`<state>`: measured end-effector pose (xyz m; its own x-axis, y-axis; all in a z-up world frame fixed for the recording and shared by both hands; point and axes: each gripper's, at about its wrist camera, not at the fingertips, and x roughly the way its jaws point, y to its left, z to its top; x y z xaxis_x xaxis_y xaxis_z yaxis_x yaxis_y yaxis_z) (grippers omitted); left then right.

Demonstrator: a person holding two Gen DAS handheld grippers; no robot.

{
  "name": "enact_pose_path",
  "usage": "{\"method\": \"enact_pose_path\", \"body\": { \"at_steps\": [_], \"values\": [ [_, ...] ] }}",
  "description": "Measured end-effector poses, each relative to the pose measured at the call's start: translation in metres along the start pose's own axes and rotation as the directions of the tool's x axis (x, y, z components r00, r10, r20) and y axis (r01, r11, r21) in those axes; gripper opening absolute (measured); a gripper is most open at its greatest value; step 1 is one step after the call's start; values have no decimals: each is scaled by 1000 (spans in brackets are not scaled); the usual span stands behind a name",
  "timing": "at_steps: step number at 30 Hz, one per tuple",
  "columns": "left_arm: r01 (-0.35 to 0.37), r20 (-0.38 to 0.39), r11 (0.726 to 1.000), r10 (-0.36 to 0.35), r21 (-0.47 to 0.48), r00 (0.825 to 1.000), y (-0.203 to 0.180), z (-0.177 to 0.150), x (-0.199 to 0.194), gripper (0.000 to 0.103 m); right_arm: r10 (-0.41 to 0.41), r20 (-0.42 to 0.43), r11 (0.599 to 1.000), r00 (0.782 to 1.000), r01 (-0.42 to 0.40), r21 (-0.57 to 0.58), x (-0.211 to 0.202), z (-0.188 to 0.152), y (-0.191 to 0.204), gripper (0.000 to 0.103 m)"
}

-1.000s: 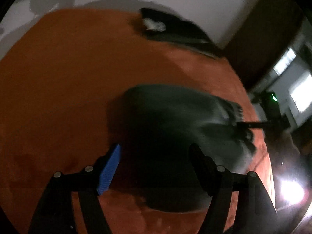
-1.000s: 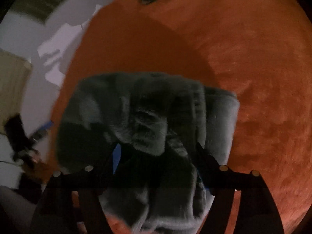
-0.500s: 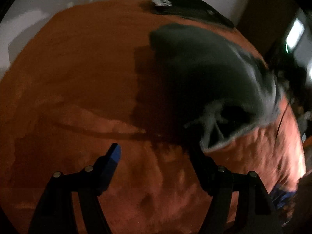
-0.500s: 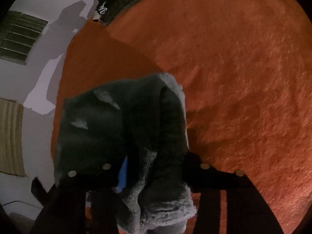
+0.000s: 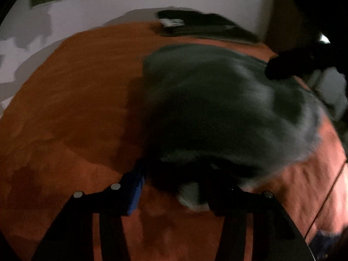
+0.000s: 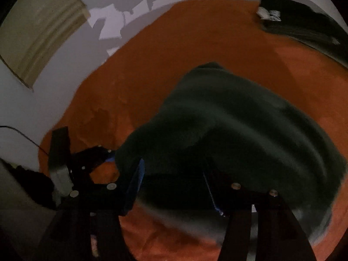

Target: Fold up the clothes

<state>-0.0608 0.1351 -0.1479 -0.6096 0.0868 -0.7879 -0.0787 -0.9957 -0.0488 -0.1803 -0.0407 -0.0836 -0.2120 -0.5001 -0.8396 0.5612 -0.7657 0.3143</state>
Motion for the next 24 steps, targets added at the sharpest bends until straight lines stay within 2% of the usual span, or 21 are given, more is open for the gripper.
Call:
{"method": "enact_pose_path", "body": {
  "at_steps": [2, 3, 6, 8, 11, 13, 15, 17, 20, 21, 22, 23, 24],
  "values": [
    [-17, 9, 997, 17, -69, 1000, 10, 6, 7, 46, -78, -16, 997, 997, 78, 18, 18, 4, -11, 55],
    [5, 38, 995, -1, -98, 999, 16, 7, 5, 23, -102, -30, 993, 994, 103, 52, 27, 8, -21, 55],
    [-5, 93, 999, 9, -39, 996, 9, -7, -5, 17, -89, -25, 985, 996, 92, 146, 37, 5, -47, 52],
    [-21, 135, 1000, 21, -3, 991, 6, -35, -21, 16, -84, -8, 981, 996, 84, 175, 35, 3, -56, 52],
    [-3, 65, 1000, 3, -4, 998, 9, -69, -17, 13, -123, 7, 981, 992, 120, 149, 37, 7, -58, 52],
    [28, -22, 999, -29, -30, 999, 15, -81, -4, 7, -129, -10, 981, 992, 129, 147, 38, 7, -61, 52],
    [71, -91, 994, -79, -88, 993, 28, -80, 7, 8, -138, -10, 980, 990, 138, 147, 37, 9, -61, 52],
    [87, -92, 989, -98, -117, 991, 38, -71, -1, 8, -106, 13, 984, 994, 103, 147, 28, 7, -53, 52],
    [118, -38, 986, -124, -118, 992, 52, -48, -29, 11, 39, 87, 991, 995, -50, 128, 6, -1, -33, 52],
    [139, -1, 984, -140, -115, 990, 55, -34, -41, 15, 86, 109, 988, 990, -98, 119, 2, -5, -27, 52],
    [159, 36, 981, -156, -111, 987, 59, -20, -52, 25, 122, 119, 985, 985, -135, 112, 1, -9, -21, 52],
    [181, 61, 977, -175, -112, 983, 61, -5, -56, 33, 124, 97, 985, 987, -135, 108, 10, -15, -17, 52],
    [220, 70, 970, -213, -108, 974, 61, 18, -54, 52, 96, 64, 989, 993, -102, 103, 25, -23, -16, 52]
  ]
}}
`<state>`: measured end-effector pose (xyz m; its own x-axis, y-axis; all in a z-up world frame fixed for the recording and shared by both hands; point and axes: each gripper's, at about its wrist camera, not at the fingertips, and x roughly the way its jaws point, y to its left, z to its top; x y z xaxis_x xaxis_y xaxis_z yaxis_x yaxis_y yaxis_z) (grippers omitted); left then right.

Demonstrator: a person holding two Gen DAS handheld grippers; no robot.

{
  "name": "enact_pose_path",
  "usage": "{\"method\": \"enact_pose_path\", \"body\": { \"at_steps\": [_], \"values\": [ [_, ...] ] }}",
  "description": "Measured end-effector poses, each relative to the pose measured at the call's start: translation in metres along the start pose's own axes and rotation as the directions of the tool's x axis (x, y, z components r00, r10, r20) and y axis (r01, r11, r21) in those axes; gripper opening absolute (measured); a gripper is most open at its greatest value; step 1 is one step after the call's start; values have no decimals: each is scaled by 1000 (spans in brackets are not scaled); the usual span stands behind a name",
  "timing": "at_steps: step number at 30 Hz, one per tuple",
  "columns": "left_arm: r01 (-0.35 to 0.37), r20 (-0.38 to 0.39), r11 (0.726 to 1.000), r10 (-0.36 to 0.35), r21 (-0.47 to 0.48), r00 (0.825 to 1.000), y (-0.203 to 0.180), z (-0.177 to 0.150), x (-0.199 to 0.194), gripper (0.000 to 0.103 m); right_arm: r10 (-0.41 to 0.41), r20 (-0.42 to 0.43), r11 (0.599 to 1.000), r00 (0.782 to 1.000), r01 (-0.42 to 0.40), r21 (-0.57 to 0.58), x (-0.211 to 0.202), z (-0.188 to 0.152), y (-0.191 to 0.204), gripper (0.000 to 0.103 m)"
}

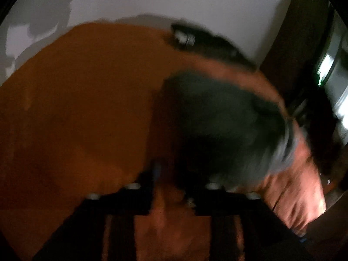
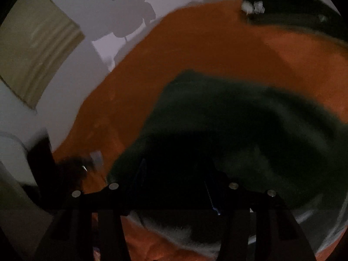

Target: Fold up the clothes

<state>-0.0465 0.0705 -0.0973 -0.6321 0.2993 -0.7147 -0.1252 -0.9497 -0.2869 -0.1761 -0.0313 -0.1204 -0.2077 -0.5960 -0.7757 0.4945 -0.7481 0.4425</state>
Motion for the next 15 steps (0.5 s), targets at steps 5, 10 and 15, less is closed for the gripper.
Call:
{"method": "enact_pose_path", "body": {
  "at_steps": [5, 10, 15],
  "values": [
    [-14, -148, 997, 26, 79, 989, -29, 66, 78, 62, -59, -17, 998, 998, 59, 16, 21, -22, -10, 51],
    [-15, -212, 981, 57, 196, 976, -57, 93, 114, 63, -274, 157, 956, 949, 252, 148, -64, -33, -49, 51],
    [-62, -226, 930, 153, 362, 962, -56, 75, 153, 84, -195, 132, 947, 972, 151, 285, -66, -96, -118, 6]
  ]
}}
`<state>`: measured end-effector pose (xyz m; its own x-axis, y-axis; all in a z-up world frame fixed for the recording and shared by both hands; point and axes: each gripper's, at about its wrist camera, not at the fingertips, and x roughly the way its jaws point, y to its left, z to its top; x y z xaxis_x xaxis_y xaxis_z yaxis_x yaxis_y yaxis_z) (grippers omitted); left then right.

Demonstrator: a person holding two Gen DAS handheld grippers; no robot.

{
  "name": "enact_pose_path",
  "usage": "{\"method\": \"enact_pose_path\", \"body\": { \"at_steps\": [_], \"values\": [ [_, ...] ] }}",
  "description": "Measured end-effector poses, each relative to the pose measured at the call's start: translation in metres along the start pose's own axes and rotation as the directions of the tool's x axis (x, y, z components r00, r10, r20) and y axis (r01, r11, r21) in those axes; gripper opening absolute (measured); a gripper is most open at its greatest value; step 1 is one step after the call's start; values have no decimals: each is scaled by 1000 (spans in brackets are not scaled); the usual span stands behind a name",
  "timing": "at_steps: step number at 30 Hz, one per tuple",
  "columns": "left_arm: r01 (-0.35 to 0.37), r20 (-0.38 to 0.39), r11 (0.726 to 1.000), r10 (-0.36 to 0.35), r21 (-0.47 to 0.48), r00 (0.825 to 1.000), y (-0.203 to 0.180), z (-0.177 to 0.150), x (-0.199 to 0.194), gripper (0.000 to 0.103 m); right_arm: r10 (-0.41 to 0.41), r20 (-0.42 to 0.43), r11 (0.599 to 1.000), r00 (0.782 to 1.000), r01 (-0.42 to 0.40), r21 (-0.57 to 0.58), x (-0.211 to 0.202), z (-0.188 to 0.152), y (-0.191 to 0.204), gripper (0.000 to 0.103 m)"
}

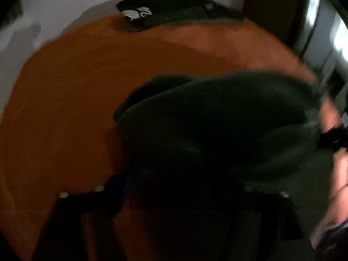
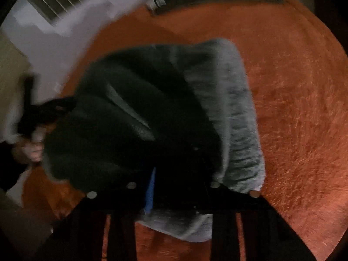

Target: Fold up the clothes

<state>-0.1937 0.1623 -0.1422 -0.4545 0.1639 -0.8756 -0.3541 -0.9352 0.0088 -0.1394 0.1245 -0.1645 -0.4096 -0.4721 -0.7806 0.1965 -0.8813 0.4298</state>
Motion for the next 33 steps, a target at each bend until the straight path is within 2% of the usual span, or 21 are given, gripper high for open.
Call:
{"method": "enact_pose_path", "body": {
  "at_steps": [1, 3, 4, 5, 6, 8, 9, 11, 13, 14, 15, 18, 21, 22, 24, 25, 26, 27, 30, 31, 33],
  "values": [
    [-5, -15, 1000, 4, -14, 1000, 6, -1, 8, 84, 15, -5, 999, 1000, -15, 38, -1, 0, -8, 0],
    [20, -13, 993, -22, -115, 1000, 12, 3, -4, 83, 55, -15, 992, 998, -52, 116, -10, 11, -11, 0],
    [18, 25, 993, -15, -116, 1000, 7, 4, -19, 82, 54, -5, 996, 999, -54, 77, -17, 20, -1, 2],
    [15, 63, 993, -8, -116, 998, 2, 5, -33, 82, 54, 5, 998, 999, -54, 37, -23, 29, 8, 8],
    [17, 104, 993, -6, -113, 995, -5, 6, -48, 82, 55, 16, 998, 998, -55, -2, -30, 38, 18, 19],
    [101, 199, 995, -100, 4, 975, -41, 13, -77, 82, 39, 28, 996, 999, -37, -85, -31, 59, 35, 37],
    [116, 207, 991, -129, 71, 970, -60, 14, -78, 83, 27, 23, 993, 999, -24, -116, -22, 72, 39, 39],
    [115, 211, 976, -154, 186, 965, -93, 12, -70, 83, -37, 5, 987, 999, 38, -158, 4, 90, 38, 39],
    [15, 178, 975, -56, 222, 983, -107, -4, -36, 83, -101, -11, 986, 995, 99, -136, 21, 91, 19, 32],
    [5, 131, 979, -32, 203, 991, -104, -9, -17, 83, -85, -17, 992, 996, 83, -90, 31, 92, 8, 32],
    [9, 139, 980, -37, 197, 990, -100, -14, -14, 83, -76, -17, 995, 997, 74, -64, 37, 93, 1, 31],
    [24, 164, 984, -54, 177, 985, -90, -27, -5, 83, -128, 11, 982, 992, 129, -137, 36, 88, 10, 31],
    [66, 110, 982, -86, 179, 990, -80, -25, -30, 83, -166, 15, 968, 986, 166, -186, 24, 82, 11, 31],
    [109, 104, 977, -130, 182, 986, -75, -21, -48, 83, -159, 20, 972, 987, 160, -171, 15, 82, 11, 31],
    [165, 150, 968, -194, 187, 969, -71, -7, -75, 83, -94, 63, 985, 994, 102, -137, -13, 71, 13, 33],
    [163, 164, 973, -190, 166, 968, -65, 1, -80, 84, -45, 84, 989, 995, 56, -139, -25, 62, 19, 35],
    [161, 177, 976, -186, 145, 966, -59, 8, -85, 84, 3, 90, 988, 996, 11, -151, -34, 52, 25, 43],
    [159, 187, 980, -180, 120, 966, -53, 16, -89, 84, 16, 62, 983, 998, -5, -181, -33, 42, 32, 46],
    [135, 116, 990, -129, -42, 985, -24, 35, -49, 84, -106, -57, 956, 993, 86, -281, -13, 9, 47, 46],
    [125, 101, 989, -116, -80, 988, -15, 37, -34, 84, -114, -69, 960, 991, 92, -266, -8, 2, 42, 46],
    [80, 67, 989, -73, -123, 995, -3, 28, -8, 84, -72, -56, 976, 996, 59, -208, -13, -5, 28, 44]
  ]
}}
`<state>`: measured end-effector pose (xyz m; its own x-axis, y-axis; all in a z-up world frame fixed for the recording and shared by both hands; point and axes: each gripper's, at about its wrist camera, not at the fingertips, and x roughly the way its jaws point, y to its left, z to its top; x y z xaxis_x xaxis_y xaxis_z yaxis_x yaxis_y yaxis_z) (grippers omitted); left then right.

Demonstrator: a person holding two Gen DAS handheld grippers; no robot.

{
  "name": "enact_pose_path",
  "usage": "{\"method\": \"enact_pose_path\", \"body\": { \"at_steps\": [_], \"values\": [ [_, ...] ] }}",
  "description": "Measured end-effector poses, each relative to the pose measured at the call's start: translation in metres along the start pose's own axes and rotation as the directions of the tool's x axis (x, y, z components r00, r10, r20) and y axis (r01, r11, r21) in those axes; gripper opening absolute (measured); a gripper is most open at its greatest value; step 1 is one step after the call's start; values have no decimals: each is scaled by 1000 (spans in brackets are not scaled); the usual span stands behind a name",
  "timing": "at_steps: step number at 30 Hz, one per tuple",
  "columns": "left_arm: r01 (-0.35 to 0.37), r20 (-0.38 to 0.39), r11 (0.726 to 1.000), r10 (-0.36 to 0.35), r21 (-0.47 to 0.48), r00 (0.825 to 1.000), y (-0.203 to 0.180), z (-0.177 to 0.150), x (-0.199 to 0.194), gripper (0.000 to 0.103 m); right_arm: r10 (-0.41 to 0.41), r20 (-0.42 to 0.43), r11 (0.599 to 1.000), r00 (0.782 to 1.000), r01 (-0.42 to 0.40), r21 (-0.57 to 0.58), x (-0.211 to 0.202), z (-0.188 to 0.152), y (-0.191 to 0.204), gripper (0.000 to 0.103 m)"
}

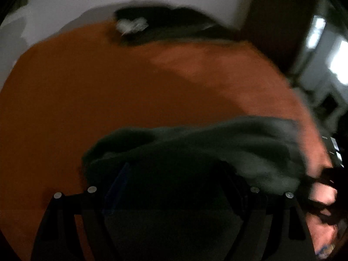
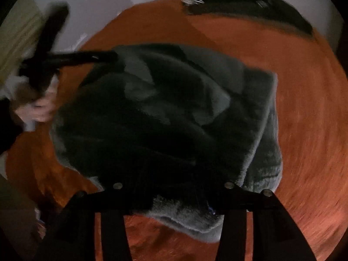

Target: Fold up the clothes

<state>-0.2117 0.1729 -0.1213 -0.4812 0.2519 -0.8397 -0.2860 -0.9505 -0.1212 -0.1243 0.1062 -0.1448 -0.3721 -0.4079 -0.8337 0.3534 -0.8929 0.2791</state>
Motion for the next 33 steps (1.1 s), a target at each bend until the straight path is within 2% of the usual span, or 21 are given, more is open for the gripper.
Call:
{"method": "enact_pose_path", "body": {
  "at_steps": [3, 5, 8, 10, 11, 12, 13, 14, 15, 16, 18, 19, 20, 21, 24, 25, 27, 29, 32, 33],
  "values": [
    [73, -9, 993, -74, -97, 997, 23, -7, 23, 86, 46, 55, 999, 997, -45, -23, -8, -14, -13, 39],
    [59, 9, 993, -58, -98, 998, 21, -12, 8, 86, 50, 71, 999, 996, -49, -17, -20, -14, -14, 38],
    [24, 15, 1000, -24, -17, 1000, 8, -19, -32, 86, 48, 137, 999, 989, -45, -25, -46, -17, -8, 39],
    [48, 58, 996, -53, 81, 997, 0, -36, -69, 86, 21, 176, 995, 984, -3, -102, -60, -22, 6, 42],
    [34, 72, 990, -44, 136, 996, -4, -48, -82, 86, -10, 189, 982, 982, 46, -184, -66, -29, 21, 50],
    [19, 85, 981, -36, 191, 996, -7, -61, -96, 86, -56, 202, 951, 978, 114, -287, -67, -39, 38, 60],
    [16, 72, 965, -36, 262, 997, -15, -79, -103, 86, -109, 222, 900, 969, 191, -391, -65, -52, 56, 67],
    [13, 59, 943, -35, 333, 998, -23, -96, -111, 86, -161, 254, 832, 954, 270, -485, -60, -64, 71, 79],
    [11, 46, 916, -32, 401, 998, -31, -113, -118, 86, -211, 302, 745, 930, 353, -565, -52, -76, 84, 84],
    [-1, 38, 885, -19, 466, 999, -38, -131, -119, 86, -260, 354, 638, 899, 435, -636, -41, -90, 95, 84],
    [-21, 25, 808, 8, 589, 1000, -53, -167, -121, 86, -343, 455, 374, 822, 564, -737, -14, -119, 109, 84],
    [-32, 22, 763, 23, 645, 999, -60, -184, -122, 86, -360, 479, 280, 801, 582, -763, -4, -131, 109, 84],
    [-69, 45, 722, 52, 688, 998, -58, -198, -124, 86, -371, 493, 213, 787, 589, -780, 4, -140, 107, 84],
    [-107, 71, 677, 80, 728, 994, -56, -213, -126, 86, -385, 500, 174, 776, 593, -786, 9, -145, 102, 84],
    [-245, 184, 517, 166, 820, 969, -29, -249, -127, 86, -431, 517, 99, 740, 608, -788, 13, -153, 79, 84],
    [-287, 223, 460, 189, 840, 956, -20, -260, -126, 86, -441, 525, 77, 728, 614, -786, 12, -155, 71, 84],
    [-368, 298, 334, 243, 868, 923, 1, -281, -117, 86, -446, 533, 35, 719, 609, -792, 12, -158, 53, 84],
    [-417, 367, 252, 224, 873, 903, 11, -293, -112, 86, -404, 556, -24, 727, 599, -801, 14, -161, 39, 90],
    [-476, 467, 135, 90, 869, 880, 14, -305, -109, 86, -279, 604, -116, 746, 599, -793, 8, -170, 24, 94],
    [-490, 488, 107, 44, 865, 872, 14, -307, -109, 86, -234, 622, -150, 747, 604, -783, 5, -173, 18, 94]
  ]
}}
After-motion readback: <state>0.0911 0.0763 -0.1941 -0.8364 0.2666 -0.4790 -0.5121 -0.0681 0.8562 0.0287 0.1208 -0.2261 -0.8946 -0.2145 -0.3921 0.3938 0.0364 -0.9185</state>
